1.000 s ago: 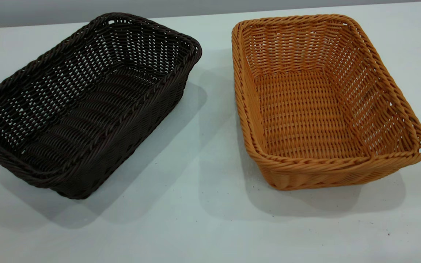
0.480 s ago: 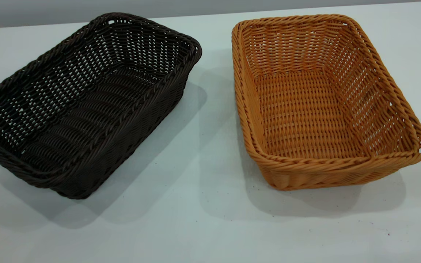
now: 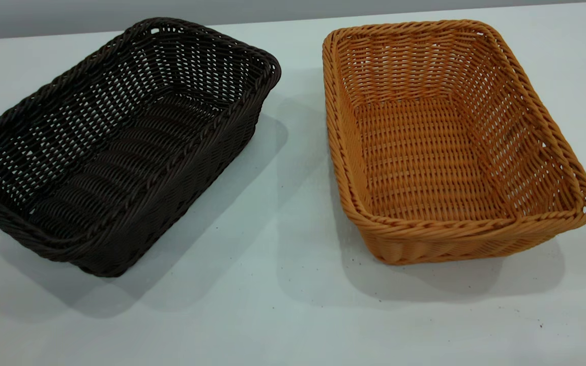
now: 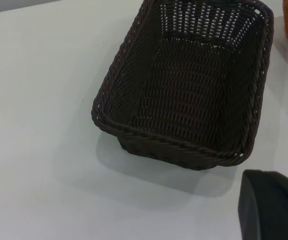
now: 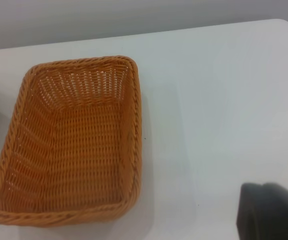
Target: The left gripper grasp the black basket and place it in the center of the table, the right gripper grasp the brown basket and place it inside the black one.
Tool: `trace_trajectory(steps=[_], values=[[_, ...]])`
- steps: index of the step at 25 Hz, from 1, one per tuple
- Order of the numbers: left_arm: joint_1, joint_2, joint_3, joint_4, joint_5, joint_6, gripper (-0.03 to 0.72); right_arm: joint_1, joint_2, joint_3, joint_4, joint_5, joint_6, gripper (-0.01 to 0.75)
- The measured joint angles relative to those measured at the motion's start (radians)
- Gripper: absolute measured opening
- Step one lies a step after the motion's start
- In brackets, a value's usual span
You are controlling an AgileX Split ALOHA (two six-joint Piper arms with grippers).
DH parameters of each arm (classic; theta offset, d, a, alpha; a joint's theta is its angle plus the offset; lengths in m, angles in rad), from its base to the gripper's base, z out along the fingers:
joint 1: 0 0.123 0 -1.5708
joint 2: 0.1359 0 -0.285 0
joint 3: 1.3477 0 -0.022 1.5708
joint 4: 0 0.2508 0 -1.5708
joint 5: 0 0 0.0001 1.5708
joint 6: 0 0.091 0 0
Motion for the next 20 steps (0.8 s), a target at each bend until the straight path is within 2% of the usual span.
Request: trace_trajectory(steps=[13, 20], values=[[0.0, 0.0, 0.0, 0.0, 0.0, 0.0, -0.001, 0.0, 0.0, 0.0, -0.001, -0.001, 0.0, 0.0], [0.0, 0.0, 0.0, -0.057, -0.009, -0.001, -0.001, 0.0, 0.0, 0.0, 0.017, -0.001, 0.007, 0.0]])
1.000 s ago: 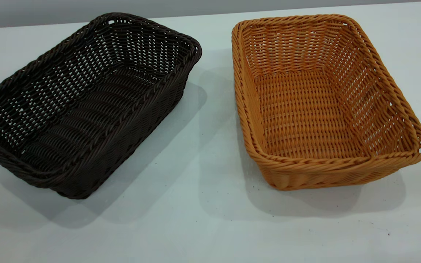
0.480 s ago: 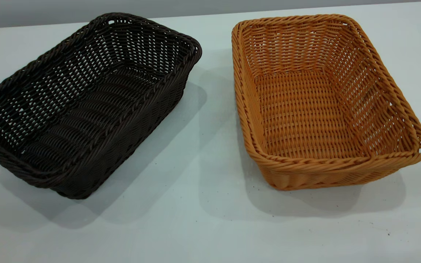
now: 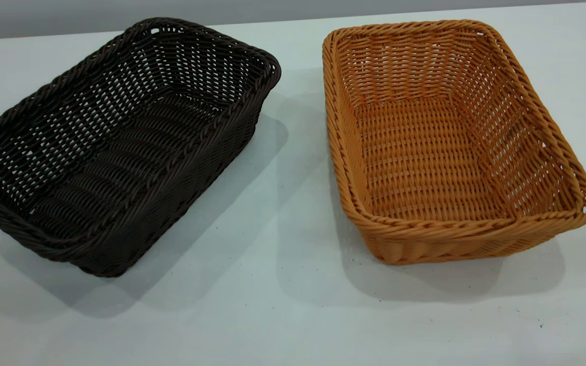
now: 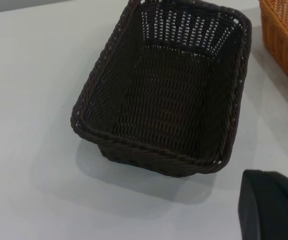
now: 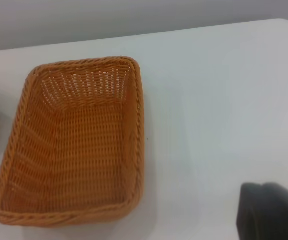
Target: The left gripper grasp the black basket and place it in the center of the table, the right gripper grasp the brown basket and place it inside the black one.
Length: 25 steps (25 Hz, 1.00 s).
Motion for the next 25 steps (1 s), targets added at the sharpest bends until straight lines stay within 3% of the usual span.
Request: trace_trajectory(steps=[12, 18, 25], values=[[0.001, 0.117, -0.092, -0.033, -0.118, -0.14, -0.001, 0.0, 0.084, -0.023, 0.13, -0.036, 0.066, 0.0], [0.001, 0.332, -0.198, -0.167, -0.211, 0.071, -0.001, 0.0, 0.259, -0.034, 0.365, -0.076, -0.046, 0.055], [0.001, 0.617, -0.272, -0.328, -0.359, 0.388, 0.039, 0.0, 0.484, -0.034, 0.686, -0.072, -0.143, 0.213]])
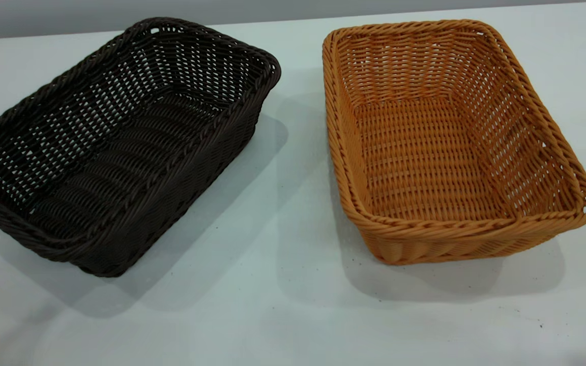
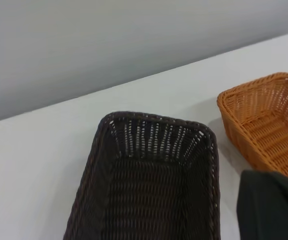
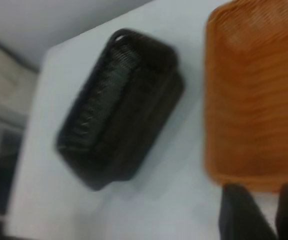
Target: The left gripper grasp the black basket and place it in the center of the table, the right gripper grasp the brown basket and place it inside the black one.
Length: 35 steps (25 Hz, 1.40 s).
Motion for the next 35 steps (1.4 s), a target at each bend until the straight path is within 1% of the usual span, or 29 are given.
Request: trace_trajectory(steps=[4, 7, 10, 12, 14, 19, 24, 27, 35], values=[[0.0, 0.12, 0.0, -0.123, -0.034, 0.161, 0.143, 0.0, 0.106, 0.004, 0.114, 0.007, 0.075, 0.35], [0.0, 0.18, 0.0, -0.207, -0.073, 0.275, 0.246, 0.0, 0.18, 0.004, 0.132, 0.013, 0.176, 0.434], [0.0, 0.217, 0.001, -0.263, -0.121, 0.359, 0.328, 0.0, 0.256, 0.004, 0.132, 0.023, 0.3, 0.47], [0.0, 0.237, 0.001, -0.27, -0.138, 0.382, 0.362, 0.0, 0.313, 0.004, 0.132, 0.023, 0.374, 0.476], [0.0, 0.254, 0.001, -0.269, -0.144, 0.382, 0.375, 0.0, 0.366, 0.004, 0.136, 0.024, 0.447, 0.477], [0.0, 0.29, 0.003, -0.268, -0.144, 0.382, 0.381, 0.0, 0.506, 0.003, 0.15, 0.045, 0.619, 0.478], [0.0, 0.322, 0.003, -0.268, -0.144, 0.381, 0.382, 0.008, 0.631, 0.003, 0.198, 0.026, 0.666, 0.478], [0.0, 0.34, 0.003, -0.267, -0.153, 0.381, 0.382, 0.06, 0.7, 0.003, 0.207, -0.026, 0.67, 0.478], [0.001, 0.359, 0.003, -0.267, -0.178, 0.381, 0.382, 0.312, 0.886, 0.003, 0.345, -0.246, 0.716, 0.478]])
